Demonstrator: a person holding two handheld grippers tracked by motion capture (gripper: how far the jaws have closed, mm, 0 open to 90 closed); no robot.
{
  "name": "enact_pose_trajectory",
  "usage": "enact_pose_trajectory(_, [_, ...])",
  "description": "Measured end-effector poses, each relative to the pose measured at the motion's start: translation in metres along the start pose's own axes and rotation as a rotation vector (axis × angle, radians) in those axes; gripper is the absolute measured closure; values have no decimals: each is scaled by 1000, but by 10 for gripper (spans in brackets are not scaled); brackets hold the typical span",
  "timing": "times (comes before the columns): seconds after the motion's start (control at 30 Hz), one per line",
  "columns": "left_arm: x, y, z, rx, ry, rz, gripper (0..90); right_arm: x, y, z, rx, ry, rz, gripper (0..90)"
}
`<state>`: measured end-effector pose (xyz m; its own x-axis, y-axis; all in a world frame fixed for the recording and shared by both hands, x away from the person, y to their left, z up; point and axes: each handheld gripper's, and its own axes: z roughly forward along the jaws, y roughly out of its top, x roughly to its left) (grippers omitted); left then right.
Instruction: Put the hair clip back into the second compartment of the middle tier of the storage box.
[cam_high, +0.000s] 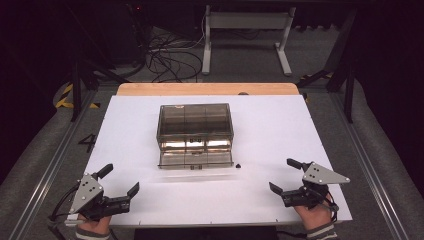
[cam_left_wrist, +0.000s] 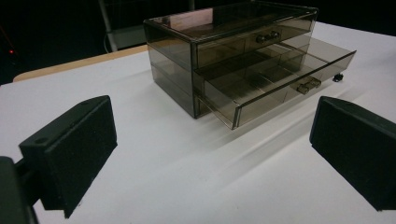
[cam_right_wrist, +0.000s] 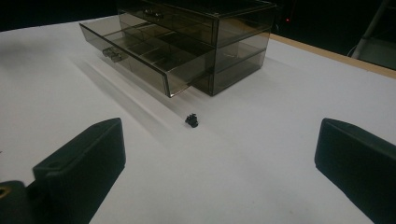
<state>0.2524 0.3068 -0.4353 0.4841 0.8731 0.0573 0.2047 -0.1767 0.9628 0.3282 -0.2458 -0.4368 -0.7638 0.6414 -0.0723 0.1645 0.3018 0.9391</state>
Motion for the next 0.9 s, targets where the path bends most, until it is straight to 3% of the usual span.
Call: enact_pose_trajectory(0.9, [-1,1,0,0,-8,8,17,0,8,3,38,-3,-1,61])
